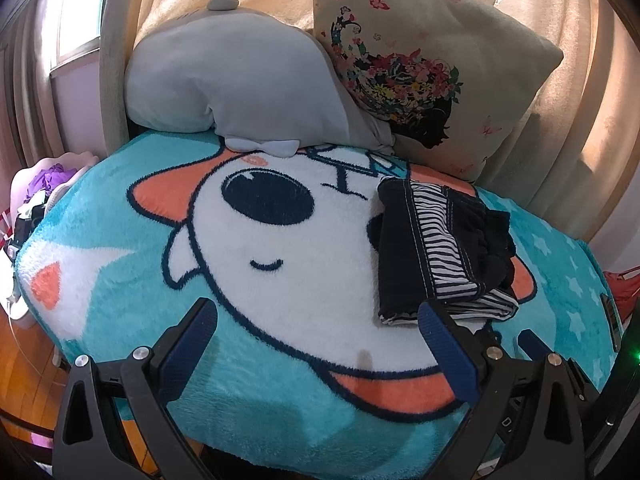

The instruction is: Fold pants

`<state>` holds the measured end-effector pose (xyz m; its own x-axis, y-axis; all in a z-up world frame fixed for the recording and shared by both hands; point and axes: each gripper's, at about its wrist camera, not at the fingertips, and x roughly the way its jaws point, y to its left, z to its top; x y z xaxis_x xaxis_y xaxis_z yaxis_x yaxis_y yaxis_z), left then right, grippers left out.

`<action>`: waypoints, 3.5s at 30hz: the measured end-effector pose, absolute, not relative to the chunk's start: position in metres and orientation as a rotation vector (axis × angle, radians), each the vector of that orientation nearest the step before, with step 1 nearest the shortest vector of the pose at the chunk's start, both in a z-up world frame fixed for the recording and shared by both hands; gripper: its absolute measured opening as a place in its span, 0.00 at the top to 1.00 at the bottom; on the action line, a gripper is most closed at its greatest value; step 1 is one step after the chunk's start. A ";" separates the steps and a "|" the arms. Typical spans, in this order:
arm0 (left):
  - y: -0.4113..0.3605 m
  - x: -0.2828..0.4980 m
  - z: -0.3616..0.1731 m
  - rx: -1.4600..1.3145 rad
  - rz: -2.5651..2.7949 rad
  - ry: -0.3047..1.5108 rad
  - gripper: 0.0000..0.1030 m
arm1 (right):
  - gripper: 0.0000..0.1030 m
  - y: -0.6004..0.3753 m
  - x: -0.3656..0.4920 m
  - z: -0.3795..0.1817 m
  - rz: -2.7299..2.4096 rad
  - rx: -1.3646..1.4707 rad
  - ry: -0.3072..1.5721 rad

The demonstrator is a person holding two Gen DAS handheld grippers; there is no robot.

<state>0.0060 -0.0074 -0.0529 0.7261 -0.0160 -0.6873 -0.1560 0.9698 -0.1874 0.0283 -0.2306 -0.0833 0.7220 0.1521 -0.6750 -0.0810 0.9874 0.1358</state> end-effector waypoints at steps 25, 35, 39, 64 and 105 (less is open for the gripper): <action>-0.002 0.006 -0.057 -0.260 0.074 0.767 0.03 | 0.26 -0.221 0.024 -0.086 0.151 0.068 0.753; 0.002 0.006 -0.059 -0.268 0.073 0.771 0.03 | 0.26 -0.218 0.024 -0.087 0.153 0.059 0.757; 0.003 0.006 -0.059 -0.266 0.075 0.768 0.03 | 0.26 -0.217 0.025 -0.089 0.155 0.057 0.758; -0.008 -0.013 -0.037 -0.231 0.084 0.709 0.03 | 0.26 -0.225 0.011 -0.081 0.167 0.056 0.724; -0.014 -0.026 -0.028 -0.155 0.061 0.638 0.03 | 0.23 -0.216 0.007 -0.082 0.202 0.014 0.696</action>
